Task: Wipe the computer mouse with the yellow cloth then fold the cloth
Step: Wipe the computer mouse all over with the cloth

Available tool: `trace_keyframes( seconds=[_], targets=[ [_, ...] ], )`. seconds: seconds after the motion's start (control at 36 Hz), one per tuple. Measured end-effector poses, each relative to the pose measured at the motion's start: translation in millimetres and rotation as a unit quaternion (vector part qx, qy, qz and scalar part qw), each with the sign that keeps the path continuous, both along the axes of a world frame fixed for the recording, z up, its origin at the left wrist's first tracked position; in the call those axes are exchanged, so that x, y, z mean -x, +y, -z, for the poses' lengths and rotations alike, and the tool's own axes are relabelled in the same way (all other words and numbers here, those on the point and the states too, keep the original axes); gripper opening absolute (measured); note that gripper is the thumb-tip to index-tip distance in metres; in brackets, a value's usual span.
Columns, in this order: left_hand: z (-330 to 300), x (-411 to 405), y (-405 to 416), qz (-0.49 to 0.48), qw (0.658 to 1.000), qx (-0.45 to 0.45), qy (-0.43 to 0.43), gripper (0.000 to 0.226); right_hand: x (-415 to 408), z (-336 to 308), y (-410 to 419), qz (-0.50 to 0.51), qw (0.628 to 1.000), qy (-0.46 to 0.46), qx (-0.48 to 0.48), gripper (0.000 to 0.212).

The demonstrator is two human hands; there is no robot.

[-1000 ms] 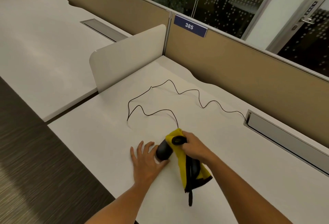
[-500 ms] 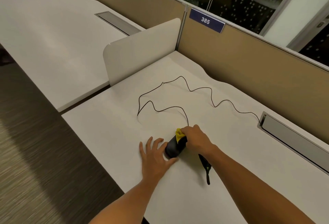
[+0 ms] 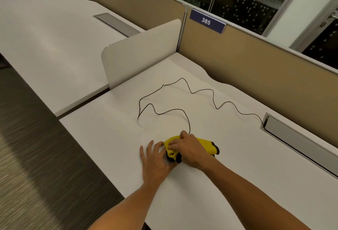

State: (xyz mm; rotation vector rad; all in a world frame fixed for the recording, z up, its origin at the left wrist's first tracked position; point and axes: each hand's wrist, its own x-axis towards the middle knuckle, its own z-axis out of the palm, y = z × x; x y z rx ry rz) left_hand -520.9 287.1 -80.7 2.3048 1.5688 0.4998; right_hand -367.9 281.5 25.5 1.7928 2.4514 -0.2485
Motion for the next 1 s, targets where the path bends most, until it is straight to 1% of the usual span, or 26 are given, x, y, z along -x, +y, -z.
trace_keyframes(
  seconds=[0.14, 0.25, 0.31, 0.36, 0.42, 0.5, 0.61, 0.69, 0.75, 0.81, 0.89, 0.94, 1.0],
  targets=[
    [2.1, -0.3, 0.9, 0.010, 1.000, 0.002, 0.002, 0.070, -7.0, 5.4, -7.4, -0.021, 1.000, 0.007, 0.002, 0.030],
    [1.8, 0.9, 0.9, 0.007, 1.000, -0.006, -0.002, 0.067, -12.2, 6.3, -15.5, -0.026, 0.998, 0.054, 0.010, 0.024],
    [2.3, 1.5, 0.7, 0.013, 1.000, -0.011, -0.003, 0.063, -13.0, 3.4, -22.3, -0.027, 0.998, 0.059, 0.013, 0.027],
    [3.3, 2.2, 0.6, 0.018, 1.000, -0.014, 0.005, 0.061, -13.2, 1.8, -28.8, -0.037, 0.998, 0.035, 0.021, 0.037],
    [4.9, 2.9, 1.0, 0.020, 1.000, -0.009, 0.012, 0.064, -13.6, 1.1, -33.3, -0.050, 0.998, 0.011, 0.029, 0.044],
    [7.1, 2.9, 1.9, 0.022, 1.000, 0.002, 0.016, 0.068, -15.0, -2.7, -35.7, -0.064, 0.997, -0.010, 0.044, 0.041],
    [7.3, 2.0, 2.0, 0.015, 1.000, 0.006, -0.010, 0.067, -19.5, -12.5, -35.8, -0.071, 0.996, -0.022, 0.058, 0.034],
    [8.3, 1.7, 2.3, 0.011, 1.000, 0.008, -0.016, 0.067, -24.3, -21.0, -32.9, -0.056, 0.995, -0.040, 0.069, 0.027],
    [9.3, 2.2, 2.3, 0.011, 1.000, 0.008, -0.022, 0.067, -29.3, -27.4, -29.6, -0.030, 0.996, -0.037, 0.074, 0.029],
    [9.8, 2.4, 1.9, 0.012, 1.000, 0.005, -0.024, 0.065, -37.0, -34.6, -25.2, 0.029, 0.995, 0.008, 0.091, 0.039],
    [10.3, 1.9, 1.8, 0.011, 1.000, 0.007, -0.017, 0.066, -52.3, -41.2, -14.1, 0.130, 0.979, 0.101, 0.117, 0.052],
    [10.2, 1.9, 2.2, 0.012, 1.000, 0.009, -0.016, 0.067, -55.8, -45.6, -4.9, 0.157, 0.973, 0.119, 0.124, 0.053],
    [9.8, 1.9, 2.5, 0.012, 1.000, 0.011, -0.017, 0.068, -53.1, -53.8, 5.2, 0.160, 0.973, 0.108, 0.128, 0.047]
  ],
)
